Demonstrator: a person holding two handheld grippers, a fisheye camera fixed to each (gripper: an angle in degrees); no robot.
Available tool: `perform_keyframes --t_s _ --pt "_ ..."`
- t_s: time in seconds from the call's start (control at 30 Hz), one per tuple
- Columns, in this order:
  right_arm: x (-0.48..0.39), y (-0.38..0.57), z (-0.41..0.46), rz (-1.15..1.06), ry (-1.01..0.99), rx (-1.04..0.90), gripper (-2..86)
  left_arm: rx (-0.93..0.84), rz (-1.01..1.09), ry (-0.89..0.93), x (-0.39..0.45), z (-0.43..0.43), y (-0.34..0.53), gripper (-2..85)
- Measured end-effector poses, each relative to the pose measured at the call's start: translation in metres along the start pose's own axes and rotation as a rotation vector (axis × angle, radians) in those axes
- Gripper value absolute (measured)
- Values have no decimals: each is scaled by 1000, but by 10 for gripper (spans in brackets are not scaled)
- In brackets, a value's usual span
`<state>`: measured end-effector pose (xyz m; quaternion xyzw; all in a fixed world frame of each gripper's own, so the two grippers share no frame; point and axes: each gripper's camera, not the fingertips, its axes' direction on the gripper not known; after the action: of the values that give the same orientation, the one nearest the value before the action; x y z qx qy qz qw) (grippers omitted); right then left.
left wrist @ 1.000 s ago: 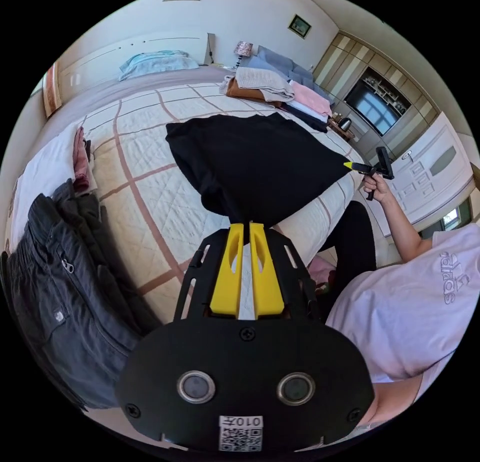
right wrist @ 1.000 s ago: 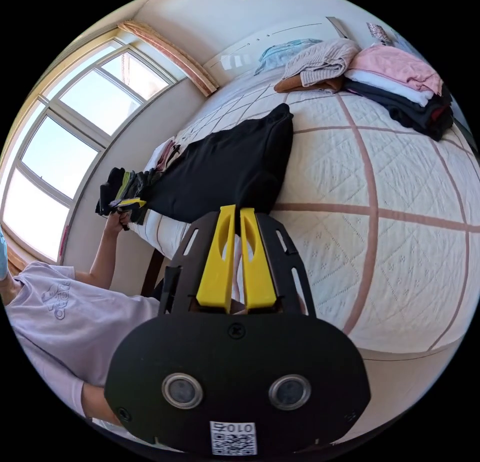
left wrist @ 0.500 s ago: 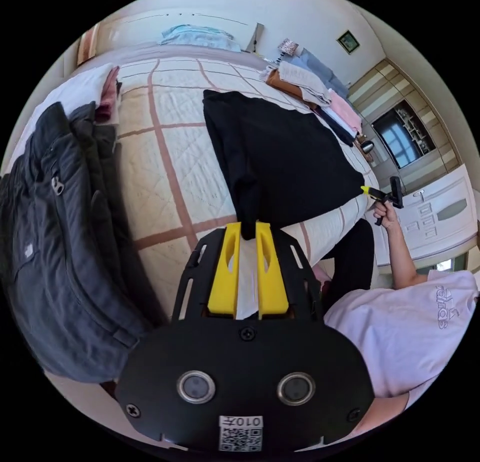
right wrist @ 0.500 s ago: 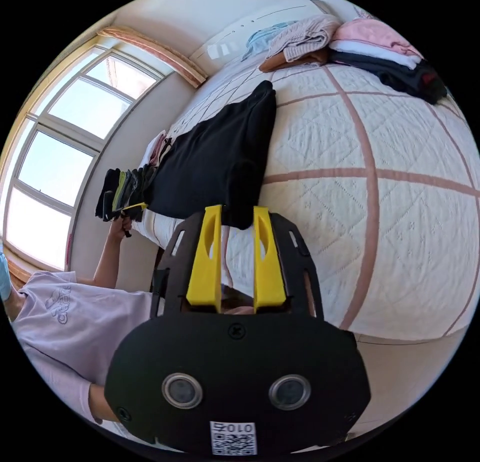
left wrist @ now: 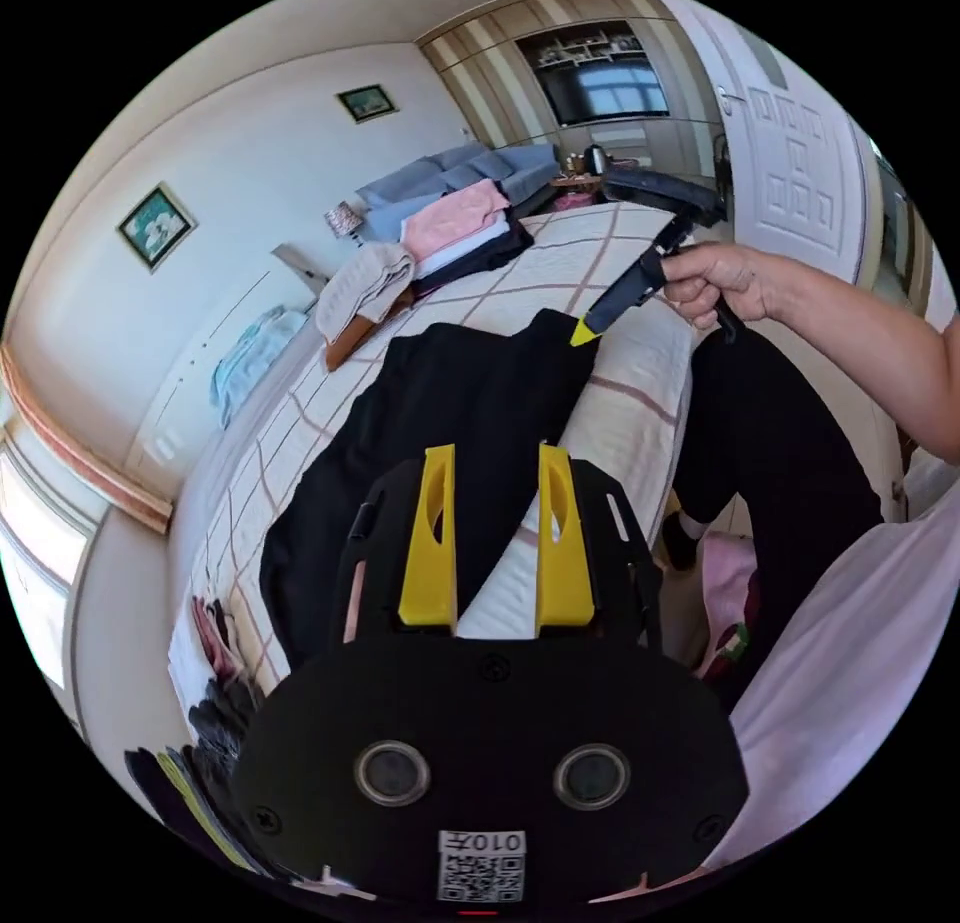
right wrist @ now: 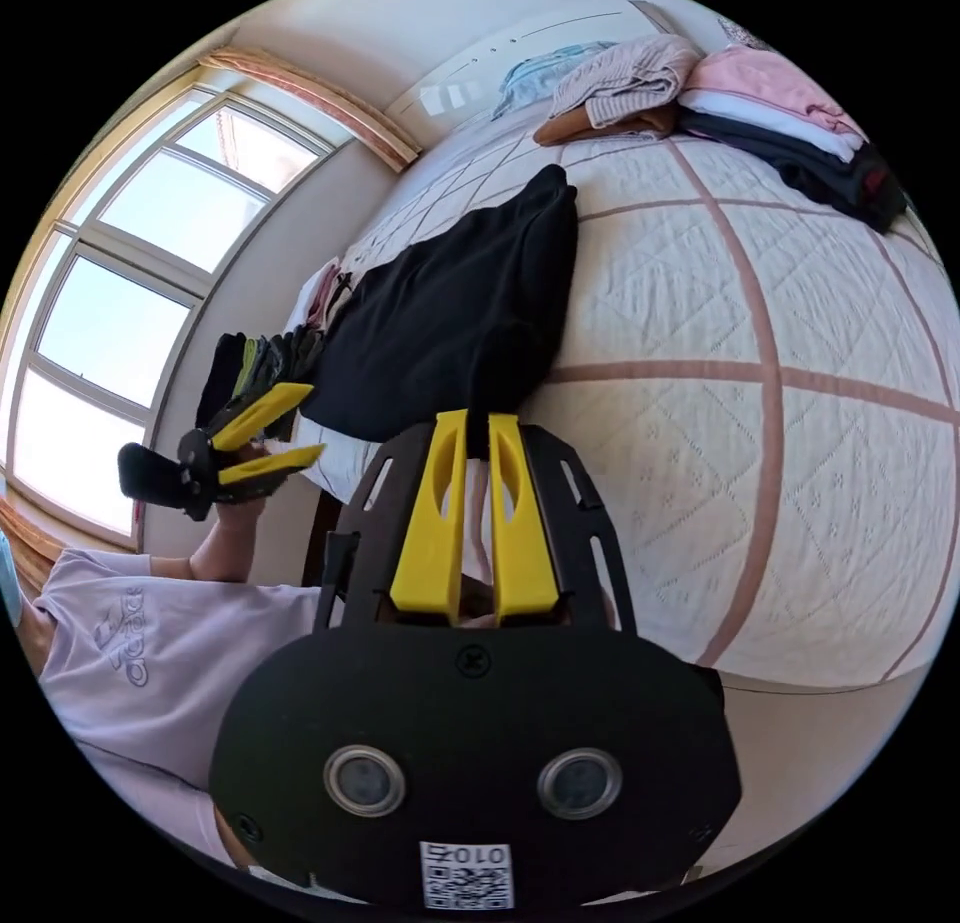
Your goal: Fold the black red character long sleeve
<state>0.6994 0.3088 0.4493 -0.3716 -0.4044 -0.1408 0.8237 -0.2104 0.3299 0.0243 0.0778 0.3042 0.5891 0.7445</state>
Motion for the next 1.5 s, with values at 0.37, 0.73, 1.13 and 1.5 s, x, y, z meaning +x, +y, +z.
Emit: perform_keyframes --t_s 0.37,0.73,1.13,1.5 --pt "-21 -51 -29 -156 -76 -35 75 53 112 -307 103 40 -87 34" --pt "105 -168 8 155 -236 -29 156 197 -138 -16 51 34 -37 3" --pt "46 -238 65 140 -198 -30 38 278 -304 47 8 33 14 5" --pt "-317 -335 246 -371 331 -320 37 480 -1070 207 -113 -4 256 6"
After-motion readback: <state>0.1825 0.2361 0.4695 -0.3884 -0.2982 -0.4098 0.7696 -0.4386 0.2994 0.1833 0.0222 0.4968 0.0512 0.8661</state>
